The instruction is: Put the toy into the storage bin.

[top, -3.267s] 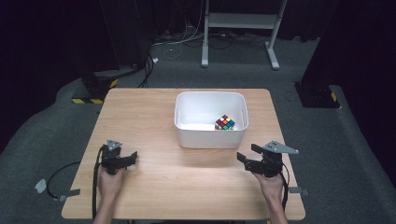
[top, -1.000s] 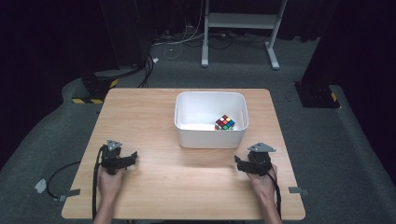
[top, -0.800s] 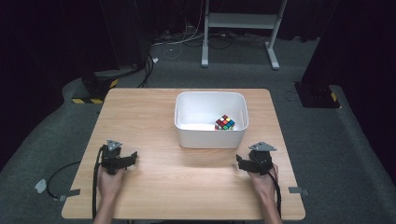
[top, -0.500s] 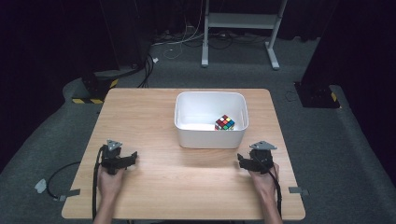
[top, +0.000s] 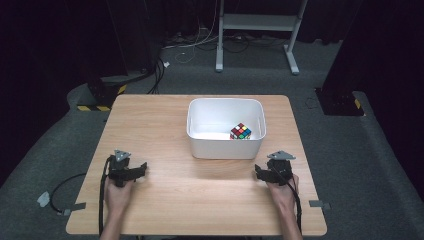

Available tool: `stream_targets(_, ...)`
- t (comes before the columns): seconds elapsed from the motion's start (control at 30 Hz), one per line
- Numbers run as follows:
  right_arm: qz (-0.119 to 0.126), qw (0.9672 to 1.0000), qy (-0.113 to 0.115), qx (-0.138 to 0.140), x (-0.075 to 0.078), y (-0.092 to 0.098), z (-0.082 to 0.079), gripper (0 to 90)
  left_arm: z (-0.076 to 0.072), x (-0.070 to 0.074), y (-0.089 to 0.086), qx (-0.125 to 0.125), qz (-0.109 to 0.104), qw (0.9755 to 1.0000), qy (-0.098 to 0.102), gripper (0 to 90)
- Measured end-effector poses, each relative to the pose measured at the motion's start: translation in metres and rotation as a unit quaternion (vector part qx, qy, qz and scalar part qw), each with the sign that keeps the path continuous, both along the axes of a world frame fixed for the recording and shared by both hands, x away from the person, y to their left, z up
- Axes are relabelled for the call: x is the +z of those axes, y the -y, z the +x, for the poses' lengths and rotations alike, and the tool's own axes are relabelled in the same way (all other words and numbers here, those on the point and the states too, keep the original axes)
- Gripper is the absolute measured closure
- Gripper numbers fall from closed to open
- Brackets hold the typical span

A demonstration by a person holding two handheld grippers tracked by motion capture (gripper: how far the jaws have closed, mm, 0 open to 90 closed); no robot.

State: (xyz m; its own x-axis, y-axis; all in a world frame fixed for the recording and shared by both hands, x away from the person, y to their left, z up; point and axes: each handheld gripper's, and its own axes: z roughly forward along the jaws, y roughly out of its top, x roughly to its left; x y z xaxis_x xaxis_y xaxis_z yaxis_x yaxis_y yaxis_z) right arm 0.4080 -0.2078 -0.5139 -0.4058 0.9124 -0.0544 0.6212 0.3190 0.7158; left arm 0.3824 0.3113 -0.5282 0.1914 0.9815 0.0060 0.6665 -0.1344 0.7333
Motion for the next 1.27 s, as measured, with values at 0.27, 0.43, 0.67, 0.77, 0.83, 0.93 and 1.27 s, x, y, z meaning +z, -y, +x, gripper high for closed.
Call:
stream_targets(0.27,-0.007,1.0,-0.006,-0.002,-0.0045,-0.0003,0.0019,23.0,0.0,0.0,0.0,0.0,0.0,1.0,0.0,17.8)
stream_targets(0.43,0.003,0.9999,-0.01,-0.006,-0.0077,0.0015,0.0027,22.4,-0.0001,0.0,0.0,0.0,0.0,1.0,0.0,17.8)
stream_targets(0.67,0.015,0.9998,-0.009,0.003,-0.01,0.0056,0.0052,20.6,-0.0002,-0.0001,0.0001,0.0,-0.001,1.0,0.0,17.8)
stream_targets(0.77,0.015,0.9998,-0.009,0.003,-0.01,0.0056,0.0053,20.6,-0.0002,-0.0001,0.0001,0.0,-0.001,1.0,0.0,17.8)
stream_targets(0.83,0.016,0.9998,-0.009,0.003,-0.01,0.0056,0.0054,20.6,-0.0002,-0.0001,0.0002,0.001,-0.001,1.0,0.0,17.8)
stream_targets(0.93,0.016,0.9998,-0.009,0.004,-0.01,0.0057,0.0056,20.6,-0.0002,-0.0001,0.0003,0.001,-0.001,1.0,0.0,17.8)
stream_targets(1.27,0.016,0.9998,-0.009,0.003,-0.01,0.0057,0.0055,19.9,-0.0002,-0.0001,0.0002,0.001,-0.001,1.0,0.0,17.8)
